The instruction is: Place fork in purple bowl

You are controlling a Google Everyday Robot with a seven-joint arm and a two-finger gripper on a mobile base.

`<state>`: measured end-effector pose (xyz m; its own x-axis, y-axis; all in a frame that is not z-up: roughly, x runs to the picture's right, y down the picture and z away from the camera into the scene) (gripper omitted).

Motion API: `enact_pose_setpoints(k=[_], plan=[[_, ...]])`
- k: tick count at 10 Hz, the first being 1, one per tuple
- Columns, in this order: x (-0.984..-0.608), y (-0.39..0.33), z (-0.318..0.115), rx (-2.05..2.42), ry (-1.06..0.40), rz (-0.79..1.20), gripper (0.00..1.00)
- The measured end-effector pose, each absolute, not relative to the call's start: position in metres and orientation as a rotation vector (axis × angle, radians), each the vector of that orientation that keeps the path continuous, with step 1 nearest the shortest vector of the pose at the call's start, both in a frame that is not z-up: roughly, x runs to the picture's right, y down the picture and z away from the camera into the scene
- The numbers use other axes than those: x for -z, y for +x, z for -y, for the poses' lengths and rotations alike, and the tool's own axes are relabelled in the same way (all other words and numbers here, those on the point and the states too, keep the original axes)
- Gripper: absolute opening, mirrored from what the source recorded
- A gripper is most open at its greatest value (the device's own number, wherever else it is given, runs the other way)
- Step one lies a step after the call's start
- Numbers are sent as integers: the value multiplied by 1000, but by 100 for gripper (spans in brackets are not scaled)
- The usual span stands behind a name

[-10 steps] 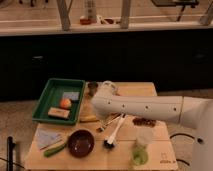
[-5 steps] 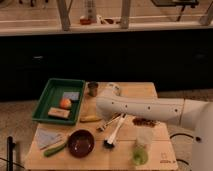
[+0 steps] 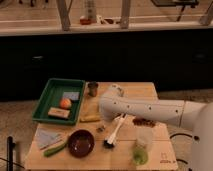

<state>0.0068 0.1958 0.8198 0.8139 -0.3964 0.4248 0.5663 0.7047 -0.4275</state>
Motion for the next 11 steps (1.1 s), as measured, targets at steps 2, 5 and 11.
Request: enact_pose_setpoints(k=[2,5,11], plan=[[-826,12,-201,533,-590,315,45],[-842,21,-208,519,-617,317,44],[-859,28,-213,509,-644,333,0]])
